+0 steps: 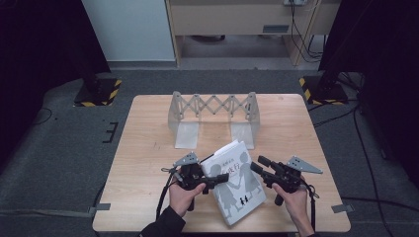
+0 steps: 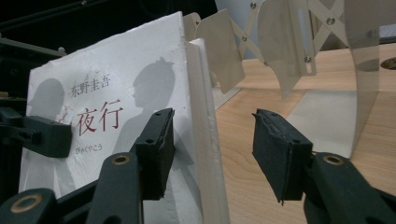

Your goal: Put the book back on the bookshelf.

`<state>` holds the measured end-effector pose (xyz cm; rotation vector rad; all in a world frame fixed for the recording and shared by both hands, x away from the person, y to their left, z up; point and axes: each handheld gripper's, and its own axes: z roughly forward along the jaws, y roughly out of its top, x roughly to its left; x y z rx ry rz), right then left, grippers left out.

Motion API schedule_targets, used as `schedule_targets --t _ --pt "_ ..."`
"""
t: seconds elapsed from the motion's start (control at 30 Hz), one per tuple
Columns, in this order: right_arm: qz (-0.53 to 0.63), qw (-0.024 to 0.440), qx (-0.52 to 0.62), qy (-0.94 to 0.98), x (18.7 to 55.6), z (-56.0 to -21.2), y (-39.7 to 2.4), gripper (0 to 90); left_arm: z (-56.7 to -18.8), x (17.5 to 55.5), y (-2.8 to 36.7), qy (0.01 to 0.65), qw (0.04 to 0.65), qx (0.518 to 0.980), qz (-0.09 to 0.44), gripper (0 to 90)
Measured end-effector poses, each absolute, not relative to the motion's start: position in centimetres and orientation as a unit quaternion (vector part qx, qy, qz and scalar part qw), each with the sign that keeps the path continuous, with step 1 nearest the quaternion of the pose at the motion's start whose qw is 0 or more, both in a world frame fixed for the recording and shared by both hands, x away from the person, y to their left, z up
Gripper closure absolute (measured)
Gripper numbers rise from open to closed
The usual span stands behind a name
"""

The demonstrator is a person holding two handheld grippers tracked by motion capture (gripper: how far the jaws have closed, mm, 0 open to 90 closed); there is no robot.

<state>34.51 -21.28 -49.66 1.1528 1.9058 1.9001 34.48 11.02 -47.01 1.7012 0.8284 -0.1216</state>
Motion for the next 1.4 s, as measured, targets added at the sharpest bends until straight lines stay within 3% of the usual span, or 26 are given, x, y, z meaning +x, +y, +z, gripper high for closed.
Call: schedule_targets --t 0.7,1.4 --pt "0.575 0.178 0.444 0.664 35.1 -50.5 -23.7 46.2 -43.9 34.0 10.7 0.3 0.557 0.775 0.01 49.2" --pt "0.557 0.175 0.451 0.675 35.3 -50.9 -23.8 42.8 -42.0 34.9 9.8 0.276 0.536 0.797 0.007 45.4"
